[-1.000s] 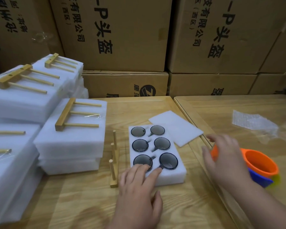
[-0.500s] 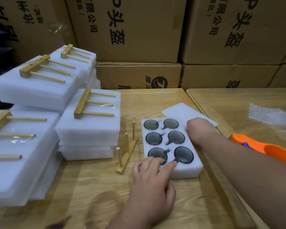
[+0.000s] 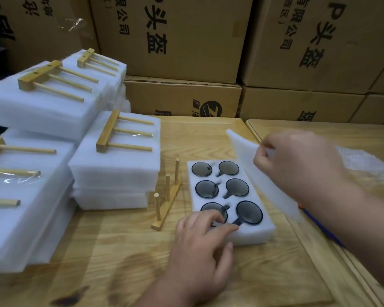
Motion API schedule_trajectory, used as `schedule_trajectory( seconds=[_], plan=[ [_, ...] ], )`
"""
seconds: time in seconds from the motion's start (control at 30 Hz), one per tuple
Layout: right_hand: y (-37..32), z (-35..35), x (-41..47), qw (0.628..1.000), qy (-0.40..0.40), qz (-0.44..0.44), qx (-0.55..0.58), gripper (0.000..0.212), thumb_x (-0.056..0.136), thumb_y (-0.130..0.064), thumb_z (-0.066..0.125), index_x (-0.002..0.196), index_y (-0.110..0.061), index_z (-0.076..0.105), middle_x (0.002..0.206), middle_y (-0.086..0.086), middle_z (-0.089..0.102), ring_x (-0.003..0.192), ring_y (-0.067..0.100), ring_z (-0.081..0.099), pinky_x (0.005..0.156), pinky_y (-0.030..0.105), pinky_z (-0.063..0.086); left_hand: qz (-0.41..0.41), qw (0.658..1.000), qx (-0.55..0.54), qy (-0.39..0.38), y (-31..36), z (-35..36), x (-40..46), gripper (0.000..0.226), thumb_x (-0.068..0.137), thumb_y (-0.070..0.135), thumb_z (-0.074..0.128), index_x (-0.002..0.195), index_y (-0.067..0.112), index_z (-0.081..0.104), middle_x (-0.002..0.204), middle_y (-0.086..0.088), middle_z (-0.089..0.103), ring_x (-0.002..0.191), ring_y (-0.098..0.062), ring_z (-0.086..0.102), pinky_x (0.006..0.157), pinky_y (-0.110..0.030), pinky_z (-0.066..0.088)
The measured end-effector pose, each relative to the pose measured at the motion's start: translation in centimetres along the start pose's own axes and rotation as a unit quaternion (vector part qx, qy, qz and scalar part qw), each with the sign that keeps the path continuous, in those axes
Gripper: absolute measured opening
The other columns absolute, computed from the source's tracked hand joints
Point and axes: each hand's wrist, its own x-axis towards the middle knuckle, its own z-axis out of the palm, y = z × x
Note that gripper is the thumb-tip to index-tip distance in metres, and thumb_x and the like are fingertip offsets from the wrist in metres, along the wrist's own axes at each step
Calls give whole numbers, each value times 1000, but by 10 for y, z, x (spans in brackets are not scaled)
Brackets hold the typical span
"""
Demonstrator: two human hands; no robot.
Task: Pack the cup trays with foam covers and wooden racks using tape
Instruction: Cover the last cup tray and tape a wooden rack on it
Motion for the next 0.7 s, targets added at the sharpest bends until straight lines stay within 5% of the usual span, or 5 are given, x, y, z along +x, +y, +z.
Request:
schedule_trajectory(
  seconds=[0.17, 0.27, 0.5, 0.6, 0.7],
  plan=[
    [-56, -5, -55, 988, -31, -140, 53, 25, 86, -44, 66, 72, -23, 66, 76, -4, 62, 71, 25, 62, 51, 30, 42, -136, 978, -141, 76, -11, -3, 1, 38, 95, 40, 43, 129, 32, 54, 136, 8, 47, 136, -17, 43, 111, -41, 36],
    [-66, 13, -68, 959, -190, -167, 131, 55, 90, -70, 33, 100, -29, 69, 97, -10, 64, 97, 12, 58, 72, 32, 49, -250, 939, -227, 64, -19, 1, 0, 49, 92, 56, 37, 137, 39, 48, 146, 16, 45, 141, -8, 40, 116, -45, 35],
    [-7, 58, -45, 948, -142, 125, 256, 50, 92, -47, 60, 133, -19, 60, 138, 0, 58, 131, 21, 49, 107, 32, 37, -281, 939, -199, 0, -19, -1, 4, 51, 84, 64, 40, 133, 51, 42, 154, 16, 39, 143, 8, 29, 121, -29, 27],
    [9, 75, -44, 877, -266, 236, 322, 47, 88, -51, 65, 125, -23, 61, 121, -4, 68, 107, 17, 67, 89, 36, 54, -280, 942, -183, -15, -18, -2, 5, 64, 82, 65, 37, 142, 42, 42, 157, 15, 35, 141, 18, 21, 110, -2, 16],
    [16, 88, -47, 863, -230, 242, 380, 27, 85, -49, 69, 104, -29, 67, 84, -21, 72, 71, -5, 67, 57, 19, 49, -287, 938, -196, -17, -17, -3, 6, 60, 81, 66, 38, 138, 48, 41, 156, 19, 32, 138, 23, 18, 103, 5, 13]
  ],
)
